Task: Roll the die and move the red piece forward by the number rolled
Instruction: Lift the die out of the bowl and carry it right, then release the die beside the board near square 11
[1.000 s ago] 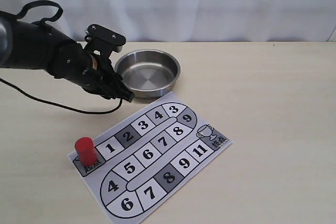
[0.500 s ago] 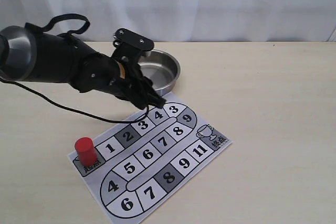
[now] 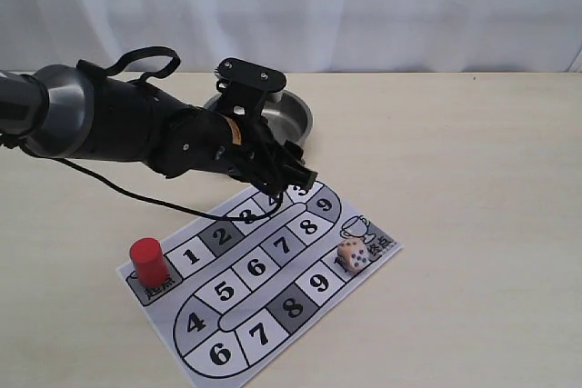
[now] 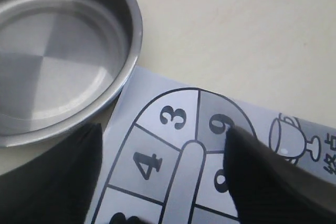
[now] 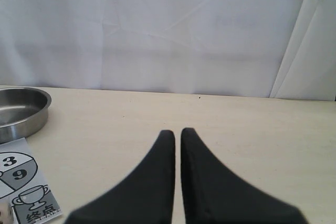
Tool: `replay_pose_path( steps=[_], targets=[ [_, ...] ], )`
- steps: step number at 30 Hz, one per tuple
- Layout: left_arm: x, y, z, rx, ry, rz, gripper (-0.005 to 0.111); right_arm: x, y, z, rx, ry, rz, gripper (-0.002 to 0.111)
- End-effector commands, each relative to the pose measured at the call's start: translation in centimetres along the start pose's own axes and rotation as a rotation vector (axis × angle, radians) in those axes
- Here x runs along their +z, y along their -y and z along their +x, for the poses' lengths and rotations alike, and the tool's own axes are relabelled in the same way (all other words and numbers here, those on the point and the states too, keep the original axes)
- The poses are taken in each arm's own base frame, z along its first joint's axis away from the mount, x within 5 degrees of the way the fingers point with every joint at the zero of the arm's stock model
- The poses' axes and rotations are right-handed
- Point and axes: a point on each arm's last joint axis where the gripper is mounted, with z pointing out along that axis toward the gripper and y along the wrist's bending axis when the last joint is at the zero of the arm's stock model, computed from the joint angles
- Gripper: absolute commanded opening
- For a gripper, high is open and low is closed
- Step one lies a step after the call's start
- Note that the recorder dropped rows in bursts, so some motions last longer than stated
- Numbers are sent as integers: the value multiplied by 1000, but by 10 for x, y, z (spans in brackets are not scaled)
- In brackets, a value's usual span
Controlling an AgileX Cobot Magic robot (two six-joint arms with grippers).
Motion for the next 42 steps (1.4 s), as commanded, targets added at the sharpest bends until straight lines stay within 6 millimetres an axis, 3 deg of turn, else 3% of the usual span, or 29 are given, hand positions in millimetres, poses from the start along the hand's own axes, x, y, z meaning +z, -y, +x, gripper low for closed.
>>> replay_pose_path(
  steps=[1,10,14,18,25,29,37,42],
  targets=[
    [0,-1,3,-14,-27,-3,62,0,0,0,-2,8,3,4],
    [-1,-2,10,8,-121,-15,62,0,0,0,-2,8,3,4],
    [-10,-2,2,42,-178,-24,60,0,0,0,-2,8,3,4],
    [-26,0,-9,80,-199,-20,41,0,0,0,-2,8,3,4],
    [-43,4,-8,113,-283,-8,10,0,0,0,-2,8,3,4],
    [-51,21,-4,195,-341,22,0,0,0,0,-2,8,3,4],
    [-57,60,6,268,-388,81,0,0,0,0,-2,8,3,4],
    [-61,98,9,315,-329,158,0,0,0,0,-2,8,3,4]
  ],
)
